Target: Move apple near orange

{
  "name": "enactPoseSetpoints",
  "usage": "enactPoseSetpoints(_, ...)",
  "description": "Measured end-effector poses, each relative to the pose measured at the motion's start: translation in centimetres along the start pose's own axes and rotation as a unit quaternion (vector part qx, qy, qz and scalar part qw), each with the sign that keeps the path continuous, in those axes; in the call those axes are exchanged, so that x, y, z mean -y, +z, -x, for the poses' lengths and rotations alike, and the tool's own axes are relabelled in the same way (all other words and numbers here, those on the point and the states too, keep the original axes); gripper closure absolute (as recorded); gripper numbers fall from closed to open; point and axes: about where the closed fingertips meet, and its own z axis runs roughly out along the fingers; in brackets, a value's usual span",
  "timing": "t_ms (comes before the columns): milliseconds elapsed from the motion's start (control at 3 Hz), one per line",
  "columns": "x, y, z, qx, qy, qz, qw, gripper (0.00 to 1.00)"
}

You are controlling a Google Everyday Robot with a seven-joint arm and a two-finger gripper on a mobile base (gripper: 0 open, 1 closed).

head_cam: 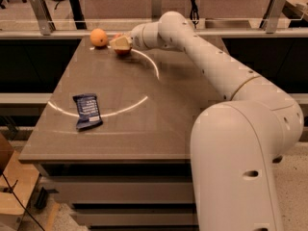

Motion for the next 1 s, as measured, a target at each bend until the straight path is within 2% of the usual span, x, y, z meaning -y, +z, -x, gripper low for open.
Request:
enactPoseSetpoints(333, 0.34, -0.05, -0.42, 0.0, 0.006, -0.004, 1.0, 0.12)
enactPoseSetpoints(667, 0.28, -0.33, -0.26, 0.007, 0.009, -0.003, 0.9999, 0.0)
enactPoseSetpoints(1000, 0.28, -0.32, -0.27, 0.007, 0.009, -0.003, 0.9999, 0.0)
